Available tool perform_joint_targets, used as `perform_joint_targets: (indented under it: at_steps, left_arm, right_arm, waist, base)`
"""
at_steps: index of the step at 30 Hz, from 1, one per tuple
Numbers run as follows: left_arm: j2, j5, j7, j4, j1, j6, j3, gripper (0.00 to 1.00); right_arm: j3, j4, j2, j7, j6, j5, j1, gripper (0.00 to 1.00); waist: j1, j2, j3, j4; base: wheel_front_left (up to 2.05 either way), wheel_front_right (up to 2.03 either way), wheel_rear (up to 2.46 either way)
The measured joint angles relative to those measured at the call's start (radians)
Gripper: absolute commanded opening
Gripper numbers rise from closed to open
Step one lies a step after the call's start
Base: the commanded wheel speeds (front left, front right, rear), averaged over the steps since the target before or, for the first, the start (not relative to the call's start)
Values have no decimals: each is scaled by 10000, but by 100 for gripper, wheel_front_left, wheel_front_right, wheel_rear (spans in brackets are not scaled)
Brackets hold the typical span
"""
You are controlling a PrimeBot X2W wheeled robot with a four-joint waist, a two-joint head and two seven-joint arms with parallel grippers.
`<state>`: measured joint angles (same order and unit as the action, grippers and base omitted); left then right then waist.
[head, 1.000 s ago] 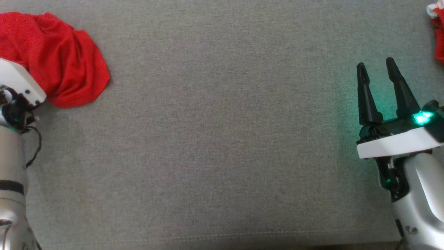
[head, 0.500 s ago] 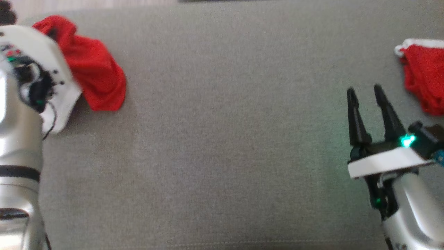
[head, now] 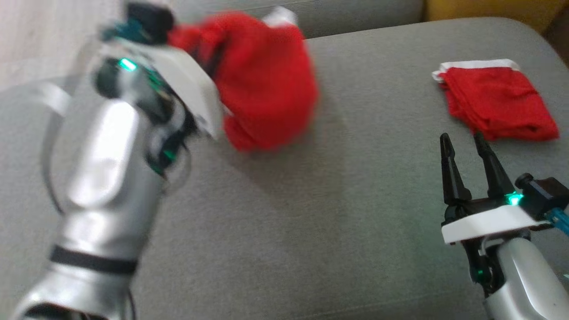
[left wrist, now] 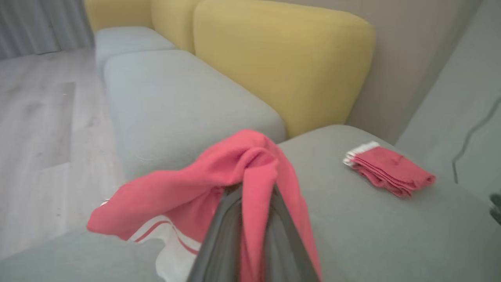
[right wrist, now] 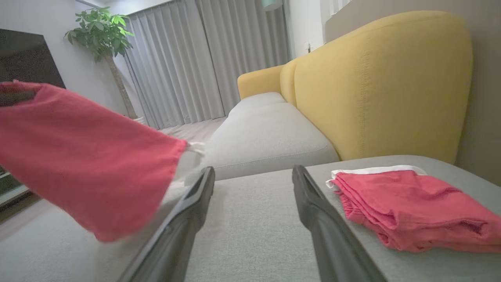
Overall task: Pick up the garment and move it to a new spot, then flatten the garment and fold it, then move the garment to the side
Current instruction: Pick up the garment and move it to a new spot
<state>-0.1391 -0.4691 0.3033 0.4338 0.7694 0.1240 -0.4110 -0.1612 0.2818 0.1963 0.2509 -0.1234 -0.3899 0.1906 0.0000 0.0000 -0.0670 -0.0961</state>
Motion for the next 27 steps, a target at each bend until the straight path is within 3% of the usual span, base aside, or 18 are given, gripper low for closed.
perform_joint_targets:
  at_steps: [5, 10, 11, 12, 21, 27]
  left_arm:
    - [621, 265, -541, -58, -1408, -190, -951, 0]
    - [828, 619, -1737, 1302, -2243, -376, -1593, 0]
    - [848, 637, -1946, 1588, -2304, -376, -1670, 24]
    - [855, 635, -2151, 1808, -2336, -374, -1747, 100]
    - [899, 510, -3718, 2113, -2119, -360, -1912, 100]
    - [211, 347, -4096, 857, -2127, -548, -1475, 100]
  right_arm:
    - [-88, 19, -2, 0, 0, -2, 4, 100]
    - [-224, 71, 0, 0, 0, -54, 10, 100]
    - [-224, 71, 2, 0, 0, -61, 10, 100]
    - [-222, 75, 4, 0, 0, -61, 10, 100]
    - [-184, 174, 25, 0, 0, -61, 8, 100]
    - [155, 123, 59, 0, 0, -58, -49, 100]
  waist:
    - [0, 0, -16, -598]
    - [0, 0, -147, -1059]
    - [0, 0, -181, -1108]
    - [0, 0, -213, -1136]
    - [0, 0, -136, -696]
    - [0, 0, 122, -134]
  base:
    - [0, 0, 0]
    - [0, 0, 0]
    - [0, 0, 0]
    - [0, 0, 0]
    - [0, 0, 0]
    - [0, 0, 0]
